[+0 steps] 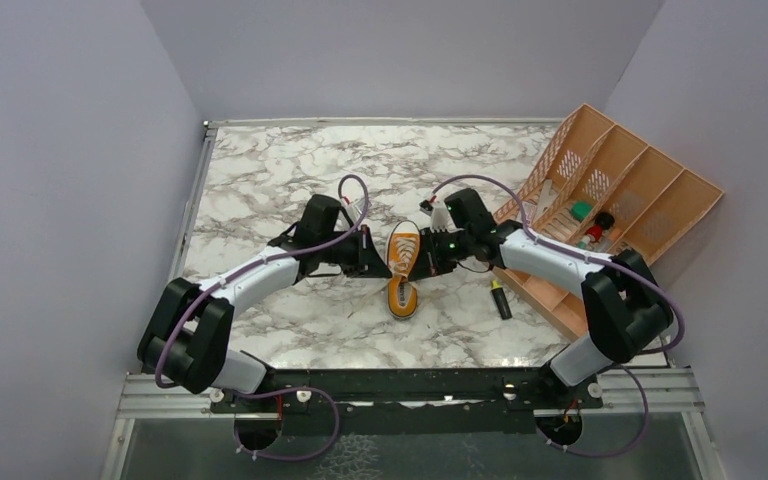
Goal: Tie the shoes
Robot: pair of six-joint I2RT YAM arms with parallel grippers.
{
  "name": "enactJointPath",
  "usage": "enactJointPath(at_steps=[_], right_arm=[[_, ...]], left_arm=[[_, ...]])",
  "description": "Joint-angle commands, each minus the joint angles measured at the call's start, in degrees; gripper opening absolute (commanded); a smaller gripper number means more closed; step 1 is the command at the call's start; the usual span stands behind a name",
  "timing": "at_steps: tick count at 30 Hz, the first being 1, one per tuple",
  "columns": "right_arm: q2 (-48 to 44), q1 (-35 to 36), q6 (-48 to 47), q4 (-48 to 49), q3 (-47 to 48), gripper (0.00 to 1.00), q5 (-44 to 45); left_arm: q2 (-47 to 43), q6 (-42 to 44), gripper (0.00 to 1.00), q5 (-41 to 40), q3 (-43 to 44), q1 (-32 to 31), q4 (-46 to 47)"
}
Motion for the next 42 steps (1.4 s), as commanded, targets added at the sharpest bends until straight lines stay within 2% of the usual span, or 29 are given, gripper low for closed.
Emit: enactJointPath(at_steps=[1, 5, 17, 22, 26, 31, 32, 33, 34, 38, 42], right_arm=[[2.0, -0.1, 3.0, 1.5, 1.9, 0.00, 3.7], [3.2, -0.1, 2.4, 1.9, 3.0, 0.00, 3.5], [1.4, -0.1, 2.3, 3.4, 3.0, 0.01, 7.9], [2.9, -0.1, 1.6, 3.2, 3.4, 0.01, 6.9], [2.7, -0.1, 1.1, 3.9, 2.3, 0.01, 4.8], [1.7, -0.1, 0.6, 4.9, 0.0, 0.01, 2.9], [1.7, -0.1, 0.4, 5.0, -0.2, 0.01, 2.5], [1.7, -0.1, 0.1, 5.0, -0.3, 0.01, 2.0], [1.7, -0.1, -0.2, 4.8, -0.2, 0.01, 1.8], [1.6, -0.1, -1.3, 3.6, 0.8, 0.00, 2.1], [2.6, -0.1, -1.7, 3.1, 2.0, 0.01, 1.8]], left_arm=[[-2.0, 1.9, 0.00, -0.1, -1.8, -0.8, -2.8], [-1.8, 3.9, 0.00, 1.3, -2.8, -1.3, -4.4], [0.2, 7.6, 0.09, 1.6, -4.9, -2.5, -5.6], [1.9, 9.3, 0.13, 1.4, -3.8, -3.2, -5.9], [1.4, 11.9, 0.30, -0.4, -1.8, -3.5, -10.0], [-6.3, 12.7, 0.46, -4.3, -1.2, -3.4, -16.1], [-7.9, 12.7, 0.76, -4.8, -1.1, -3.3, -18.0], [-9.6, 12.4, 0.92, -4.9, -1.1, -3.1, -19.7], [-11.4, 12.2, 0.97, -5.2, -0.9, -2.9, -21.4], [-17.3, 11.0, 0.95, -7.1, 1.7, -0.8, -29.5], [-15.6, 10.3, 0.88, -7.9, 5.0, 2.2, -29.5]])
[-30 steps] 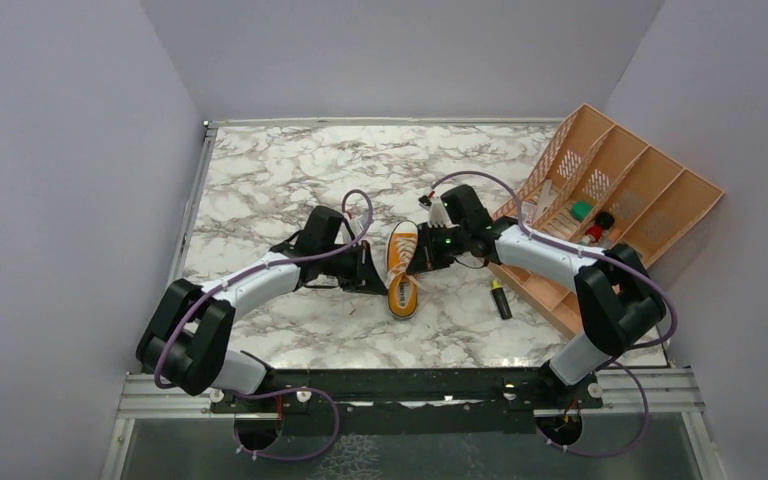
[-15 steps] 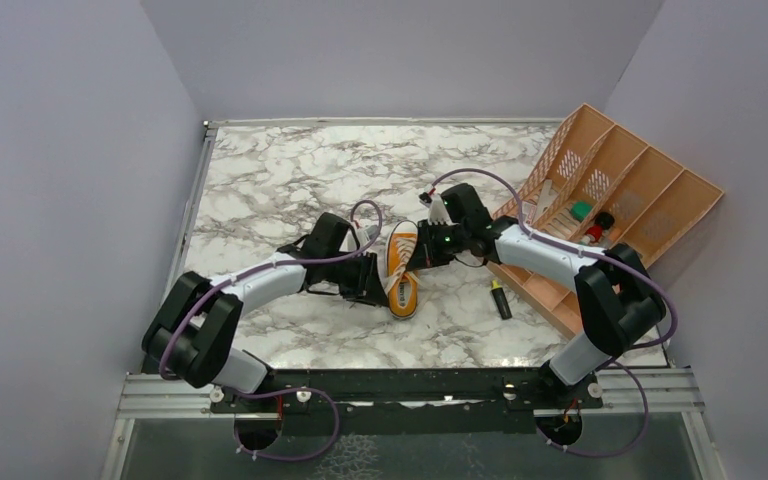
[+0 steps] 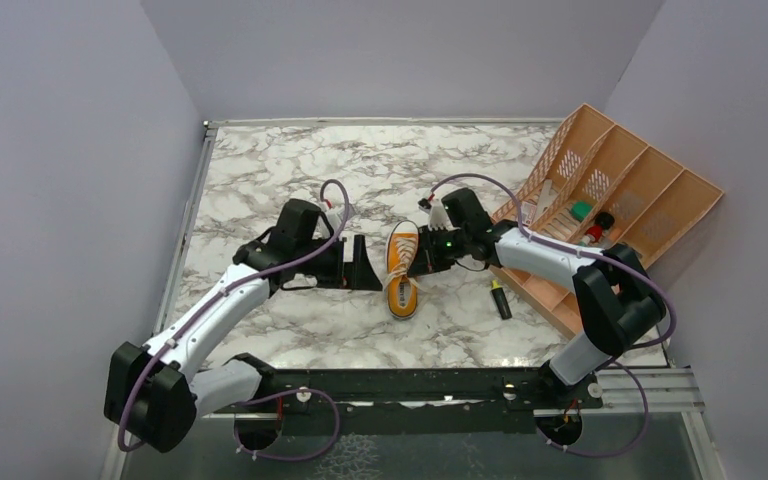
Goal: Tie the shoes
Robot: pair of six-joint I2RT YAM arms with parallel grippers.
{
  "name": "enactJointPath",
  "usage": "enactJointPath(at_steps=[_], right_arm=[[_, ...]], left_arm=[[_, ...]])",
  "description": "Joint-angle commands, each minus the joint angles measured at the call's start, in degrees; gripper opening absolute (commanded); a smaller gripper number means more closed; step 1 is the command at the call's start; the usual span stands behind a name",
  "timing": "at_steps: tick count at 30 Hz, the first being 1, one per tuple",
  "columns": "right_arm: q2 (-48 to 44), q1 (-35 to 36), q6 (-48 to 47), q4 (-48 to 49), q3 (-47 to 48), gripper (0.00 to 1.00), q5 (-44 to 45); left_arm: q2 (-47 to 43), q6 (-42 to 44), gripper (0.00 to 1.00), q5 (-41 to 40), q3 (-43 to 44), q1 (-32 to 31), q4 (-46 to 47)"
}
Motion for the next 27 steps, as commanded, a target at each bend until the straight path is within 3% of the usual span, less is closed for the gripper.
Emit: enactJointPath(at_steps=[1, 4, 8, 11, 17, 23, 27], right_arm=[[-0.2, -0.1, -1.7, -0.1, 2.0, 0.01, -1.9], [0.2, -0.1, -1.4, -0.3, 2.8, 0.01, -2.2], [0.1, -0.1, -0.4, 1.1, 2.2, 0.01, -3.2], [0.1, -0.1, 0.0, 1.1, 2.0, 0.01, -3.3], [-0.8, -0.1, 0.7, 1.8, 1.4, 0.01, -3.2], [-1.1, -0.1, 1.3, 2.3, 1.0, 0.01, -3.5], [-1.3, -0.1, 1.3, 2.2, 1.0, 0.01, -3.3]], left_arm=[[2.9, -1.1, 0.87, -2.9, 4.5, 2.9, -4.3], [6.4, -2.2, 0.78, -2.5, 6.6, 3.3, -1.9], [11.1, -5.2, 0.58, 8.2, 4.2, 3.5, 23.7], [21.2, -1.2, 0.44, 13.7, 5.1, 3.5, 28.6], [29.6, 6.6, 0.44, 17.1, 7.3, 3.6, 26.6], [35.5, 8.3, 0.46, 18.6, 11.2, 3.6, 26.5], [38.8, 8.7, 0.42, 19.2, 12.5, 3.6, 26.6]])
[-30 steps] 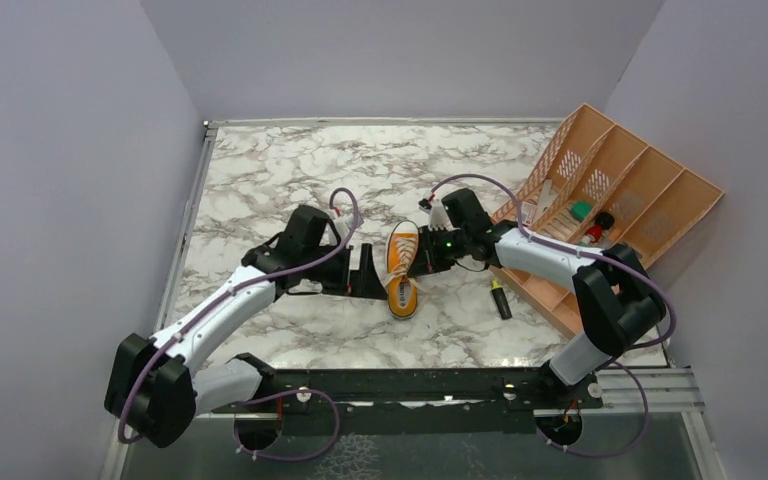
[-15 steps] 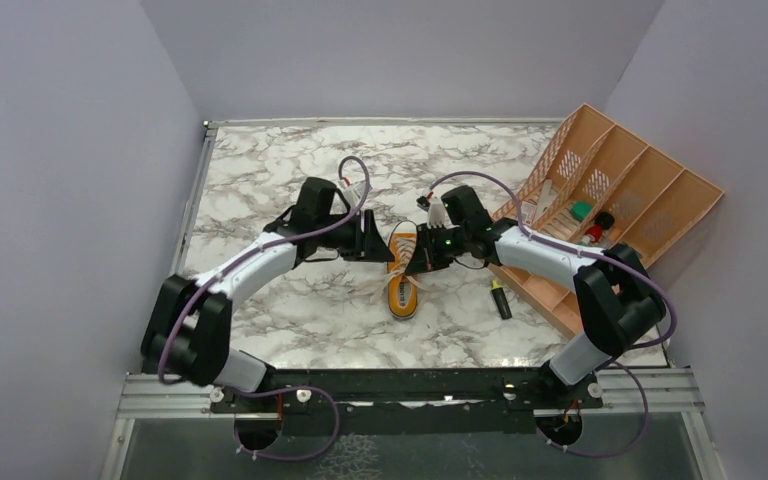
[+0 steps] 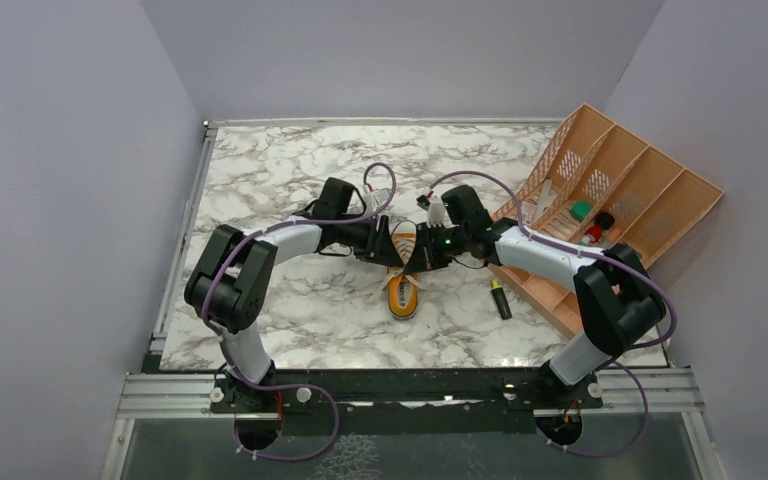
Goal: Tie the shoes
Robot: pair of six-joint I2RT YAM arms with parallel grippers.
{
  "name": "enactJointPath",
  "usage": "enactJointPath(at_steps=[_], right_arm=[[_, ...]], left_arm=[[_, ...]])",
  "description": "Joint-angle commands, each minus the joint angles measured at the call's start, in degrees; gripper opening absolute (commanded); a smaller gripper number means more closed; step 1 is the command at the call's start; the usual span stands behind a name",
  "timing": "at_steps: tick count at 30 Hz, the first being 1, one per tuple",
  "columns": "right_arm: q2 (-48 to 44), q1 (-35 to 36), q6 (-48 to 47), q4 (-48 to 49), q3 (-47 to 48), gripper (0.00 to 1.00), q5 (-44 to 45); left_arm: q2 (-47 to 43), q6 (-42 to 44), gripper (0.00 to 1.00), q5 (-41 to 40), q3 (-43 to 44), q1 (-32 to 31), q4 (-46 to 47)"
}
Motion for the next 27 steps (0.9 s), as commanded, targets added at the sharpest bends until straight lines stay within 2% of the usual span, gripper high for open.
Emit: enactJointPath(at_steps=[1, 4, 6, 11, 13, 27], right_arm=[[-1.4, -0.1, 0.5, 1.4, -0.2, 0.01, -1.2], [-1.5, -0.1, 0.6, 1.3, -0.4, 0.01, -1.2], [-1.5, -0.1, 0.7, 1.3, -0.4, 0.01, -1.2], [-1.7, -0.1, 2.7, 0.7, -0.3, 0.01, 0.7], [-1.8, -0.1, 4.2, 1.0, -0.5, 0.01, 1.3], [-3.2, -0.1, 14.1, 10.0, -4.9, 0.01, 5.1]], left_arm=[[3.1, 2.8, 0.39, 3.1, 2.0, 0.1, 1.5], [3.7, 2.9, 0.34, 3.3, 2.9, 0.1, 1.5], [3.5, 3.0, 0.26, 3.7, 3.2, 0.1, 1.5], [1.6, 2.8, 0.20, 3.3, 2.6, 0.1, 2.0], [0.9, 2.1, 0.12, 3.4, 2.1, 0.1, 2.5], [-2.7, -1.2, 0.08, 3.3, -0.9, 0.0, 4.4]])
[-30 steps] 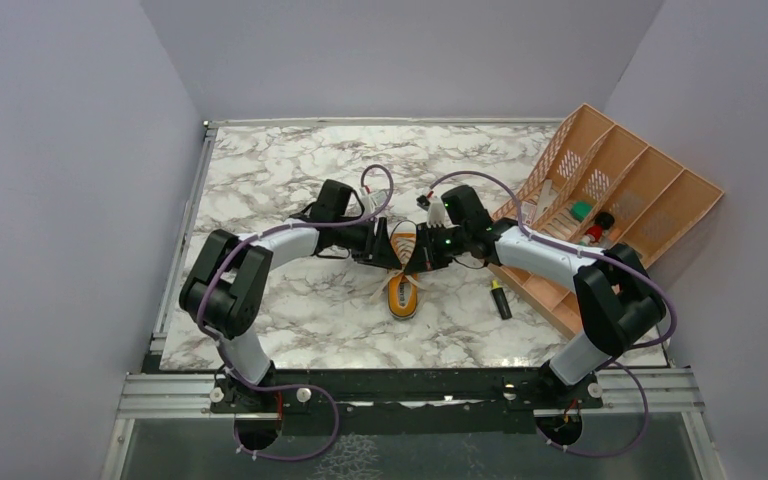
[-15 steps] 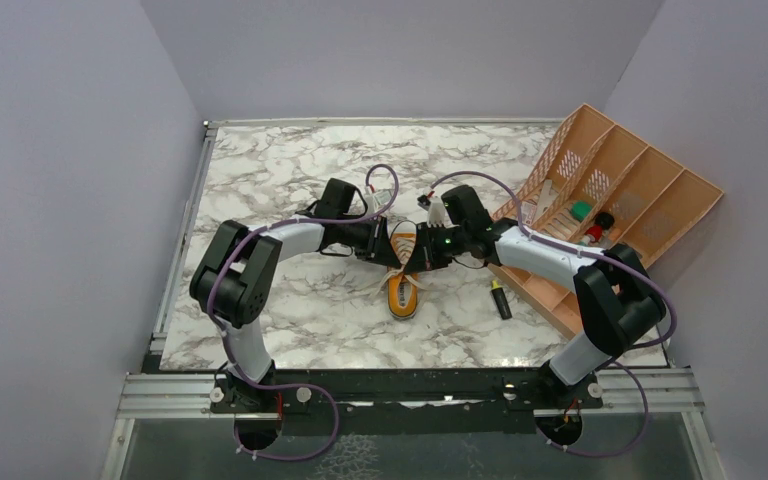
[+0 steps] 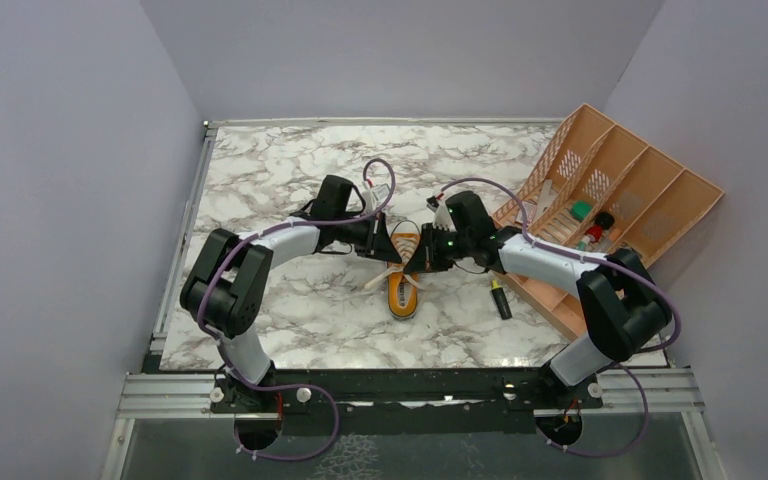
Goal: Tie the shoes
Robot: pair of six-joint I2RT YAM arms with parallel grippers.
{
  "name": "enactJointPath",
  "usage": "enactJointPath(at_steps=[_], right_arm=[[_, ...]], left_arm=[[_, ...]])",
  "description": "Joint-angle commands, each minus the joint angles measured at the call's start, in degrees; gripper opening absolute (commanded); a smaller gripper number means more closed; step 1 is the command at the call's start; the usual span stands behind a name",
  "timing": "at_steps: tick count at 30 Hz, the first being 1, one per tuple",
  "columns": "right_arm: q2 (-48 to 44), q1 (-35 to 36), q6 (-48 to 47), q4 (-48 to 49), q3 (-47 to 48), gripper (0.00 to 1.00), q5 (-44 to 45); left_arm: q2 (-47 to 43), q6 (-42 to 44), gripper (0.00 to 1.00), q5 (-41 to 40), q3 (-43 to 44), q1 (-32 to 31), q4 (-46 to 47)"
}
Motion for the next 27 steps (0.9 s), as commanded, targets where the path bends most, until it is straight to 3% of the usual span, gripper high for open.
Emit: enactJointPath(at_steps=[1, 12, 27], right_arm=[[-0.9, -0.1, 3.7, 4.6, -0.3, 0.01, 3.5], [3.2, -0.1, 5.3, 4.6, 1.9, 0.01, 4.7], [3.3, -0.1, 11.5, 15.6, -1.3, 0.01, 3.2]], left_arm=[[-2.3, -0.9, 0.07, 1.8, -1.6, -0.1, 1.7], [-3.5, -1.6, 0.07, 0.2, -2.2, -0.5, 1.8], [-5.9, -2.8, 0.07, -1.7, -2.2, -2.0, 1.7]])
